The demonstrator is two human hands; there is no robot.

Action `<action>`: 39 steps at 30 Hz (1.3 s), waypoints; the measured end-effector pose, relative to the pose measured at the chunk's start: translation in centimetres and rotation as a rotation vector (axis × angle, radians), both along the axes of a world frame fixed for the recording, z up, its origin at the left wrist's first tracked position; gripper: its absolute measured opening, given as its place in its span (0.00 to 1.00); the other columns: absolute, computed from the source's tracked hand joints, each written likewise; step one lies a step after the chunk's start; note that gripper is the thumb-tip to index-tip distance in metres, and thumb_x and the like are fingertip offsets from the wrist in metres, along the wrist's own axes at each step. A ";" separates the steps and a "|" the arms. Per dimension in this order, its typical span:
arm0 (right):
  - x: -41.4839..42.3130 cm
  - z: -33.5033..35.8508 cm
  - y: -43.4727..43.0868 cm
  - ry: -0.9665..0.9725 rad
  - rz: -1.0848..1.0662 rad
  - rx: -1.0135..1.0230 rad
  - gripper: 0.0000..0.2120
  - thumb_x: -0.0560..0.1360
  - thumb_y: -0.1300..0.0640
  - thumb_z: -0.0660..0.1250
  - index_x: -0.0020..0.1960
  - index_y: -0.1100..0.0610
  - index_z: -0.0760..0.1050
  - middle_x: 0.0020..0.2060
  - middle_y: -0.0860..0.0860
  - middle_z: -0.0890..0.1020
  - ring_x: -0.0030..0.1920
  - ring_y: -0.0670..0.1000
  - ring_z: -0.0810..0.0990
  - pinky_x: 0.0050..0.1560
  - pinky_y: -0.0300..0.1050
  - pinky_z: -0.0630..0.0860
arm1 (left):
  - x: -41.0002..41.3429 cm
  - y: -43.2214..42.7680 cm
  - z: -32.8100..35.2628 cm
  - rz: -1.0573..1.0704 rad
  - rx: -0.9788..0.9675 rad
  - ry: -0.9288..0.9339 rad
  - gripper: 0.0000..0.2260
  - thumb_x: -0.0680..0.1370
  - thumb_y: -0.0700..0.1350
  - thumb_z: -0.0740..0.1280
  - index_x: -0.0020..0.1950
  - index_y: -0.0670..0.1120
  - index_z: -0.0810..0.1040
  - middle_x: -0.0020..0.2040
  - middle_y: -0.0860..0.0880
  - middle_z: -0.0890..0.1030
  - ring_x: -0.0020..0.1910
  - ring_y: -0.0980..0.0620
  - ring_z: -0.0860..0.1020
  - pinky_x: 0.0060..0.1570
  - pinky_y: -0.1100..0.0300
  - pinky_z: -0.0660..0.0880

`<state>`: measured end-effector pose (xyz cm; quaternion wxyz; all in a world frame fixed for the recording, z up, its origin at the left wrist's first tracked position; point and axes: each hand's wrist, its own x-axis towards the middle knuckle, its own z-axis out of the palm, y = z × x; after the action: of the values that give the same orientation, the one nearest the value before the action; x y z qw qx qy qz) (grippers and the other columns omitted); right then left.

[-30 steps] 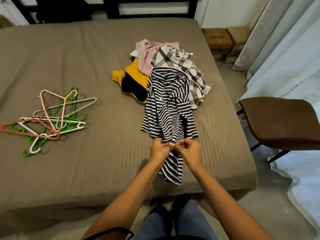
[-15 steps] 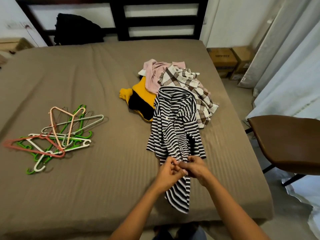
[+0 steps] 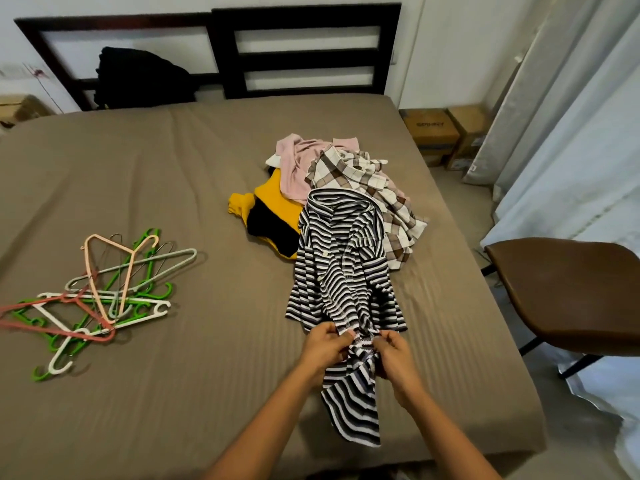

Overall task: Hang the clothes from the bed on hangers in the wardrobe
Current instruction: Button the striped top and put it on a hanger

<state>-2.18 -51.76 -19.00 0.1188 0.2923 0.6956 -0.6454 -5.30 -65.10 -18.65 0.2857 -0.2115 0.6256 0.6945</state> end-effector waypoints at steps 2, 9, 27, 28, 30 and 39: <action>-0.3 0.4 0.1 0.077 -0.109 0.103 0.12 0.77 0.60 0.61 0.34 0.56 0.71 0.29 0.54 0.72 0.34 0.52 0.70 0.37 0.50 0.69 | 0.3 0.2 -0.2 0.045 -0.029 0.059 0.10 0.75 0.39 0.69 0.54 0.43 0.72 0.46 0.41 0.80 0.38 0.50 0.77 0.36 0.59 0.74; -1.2 1.9 0.7 0.112 -0.240 -0.121 0.11 0.78 0.62 0.61 0.37 0.56 0.74 0.34 0.54 0.77 0.39 0.54 0.73 0.42 0.50 0.71 | 0.4 0.0 1.5 0.094 -0.608 0.564 0.05 0.72 0.41 0.71 0.42 0.46 0.76 0.42 0.51 0.74 0.39 0.54 0.72 0.38 0.68 0.64; -0.8 4.5 -0.1 0.254 -0.072 -0.138 0.05 0.72 0.65 0.70 0.48 0.63 0.78 0.34 0.53 0.81 0.34 0.46 0.78 0.34 0.36 0.74 | -0.6 -1.6 4.0 -0.085 -0.029 0.340 0.08 0.66 0.41 0.77 0.44 0.48 0.83 0.42 0.46 0.84 0.43 0.52 0.81 0.51 0.59 0.78; -0.7 4.6 -0.3 0.278 -0.044 -0.113 0.06 0.72 0.65 0.71 0.48 0.64 0.78 0.36 0.55 0.82 0.35 0.47 0.79 0.36 0.37 0.74 | -0.4 -1.4 4.3 -0.090 -0.012 0.326 0.08 0.68 0.44 0.76 0.46 0.48 0.83 0.44 0.47 0.84 0.45 0.52 0.81 0.52 0.59 0.78; -0.3 4.8 -0.5 0.316 0.010 -0.079 0.04 0.71 0.66 0.71 0.46 0.63 0.79 0.36 0.58 0.81 0.36 0.50 0.78 0.36 0.40 0.74 | -0.2 -0.9 4.3 -0.071 -0.010 0.281 0.05 0.74 0.44 0.70 0.49 0.48 0.83 0.39 0.54 0.84 0.40 0.57 0.79 0.43 0.65 0.76; -0.3 4.9 -0.6 0.218 0.041 -0.133 0.04 0.72 0.66 0.69 0.42 0.58 0.79 0.33 0.56 0.77 0.34 0.50 0.73 0.31 0.36 0.70 | 0.8 -0.7 4.7 0.041 -0.009 0.284 0.10 0.74 0.32 0.68 0.50 0.44 0.81 0.39 0.51 0.83 0.40 0.56 0.80 0.46 0.66 0.77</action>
<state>-2.44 -52.37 -14.12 0.0747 0.1977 0.6656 -0.7157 -4.47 -65.83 -13.96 0.1789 -0.1252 0.6584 0.7203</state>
